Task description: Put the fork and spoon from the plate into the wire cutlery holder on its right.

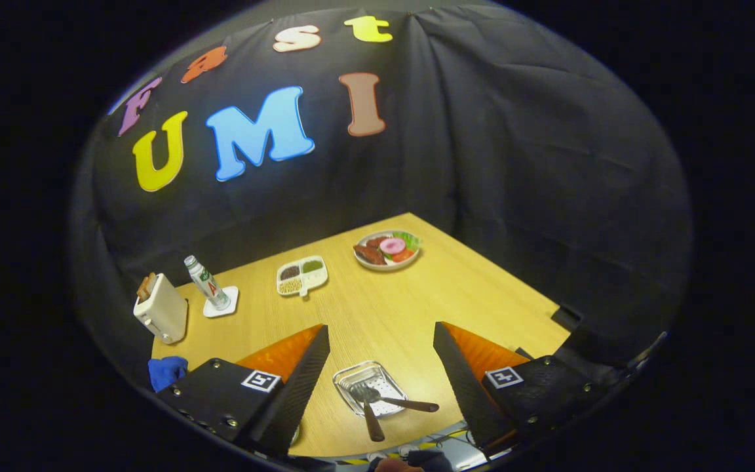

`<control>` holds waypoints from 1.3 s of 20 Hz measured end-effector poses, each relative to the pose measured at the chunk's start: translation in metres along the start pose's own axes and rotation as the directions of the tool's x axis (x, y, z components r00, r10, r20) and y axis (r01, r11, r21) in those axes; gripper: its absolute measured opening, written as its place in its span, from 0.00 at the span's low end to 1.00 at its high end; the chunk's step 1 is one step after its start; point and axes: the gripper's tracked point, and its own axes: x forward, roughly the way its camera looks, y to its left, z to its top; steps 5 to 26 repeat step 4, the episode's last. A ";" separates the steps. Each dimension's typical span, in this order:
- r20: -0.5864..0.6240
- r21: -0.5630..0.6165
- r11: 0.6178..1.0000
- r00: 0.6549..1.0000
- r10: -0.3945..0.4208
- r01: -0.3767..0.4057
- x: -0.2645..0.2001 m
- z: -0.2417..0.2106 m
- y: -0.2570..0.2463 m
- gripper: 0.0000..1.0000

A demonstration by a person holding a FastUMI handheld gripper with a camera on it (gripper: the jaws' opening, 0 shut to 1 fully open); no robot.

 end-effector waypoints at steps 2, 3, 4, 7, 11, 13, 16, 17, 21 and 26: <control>0.101 -0.006 0.999 0.994 0.039 -0.039 -0.008 0.024 0.015 0.98; 0.147 -0.012 0.998 0.987 0.056 -0.055 -0.010 0.032 0.019 0.98; 0.193 -0.022 0.998 0.979 0.065 -0.062 -0.010 0.040 0.024 0.98; 0.193 -0.022 0.998 0.979 0.065 -0.062 -0.010 0.040 0.024 0.98; 0.193 -0.022 0.998 0.979 0.065 -0.062 -0.010 0.040 0.024 0.98; 0.193 -0.022 0.998 0.979 0.065 -0.062 -0.010 0.040 0.024 0.98; 0.193 -0.022 0.998 0.979 0.065 -0.062 -0.010 0.040 0.024 0.98; 0.193 -0.022 0.998 0.979 0.065 -0.062 -0.010 0.040 0.024 0.98; 0.193 -0.022 0.998 0.979 0.065 -0.062 -0.010 0.040 0.024 0.98; 0.193 -0.022 0.998 0.979 0.065 -0.062 -0.010 0.040 0.024 0.98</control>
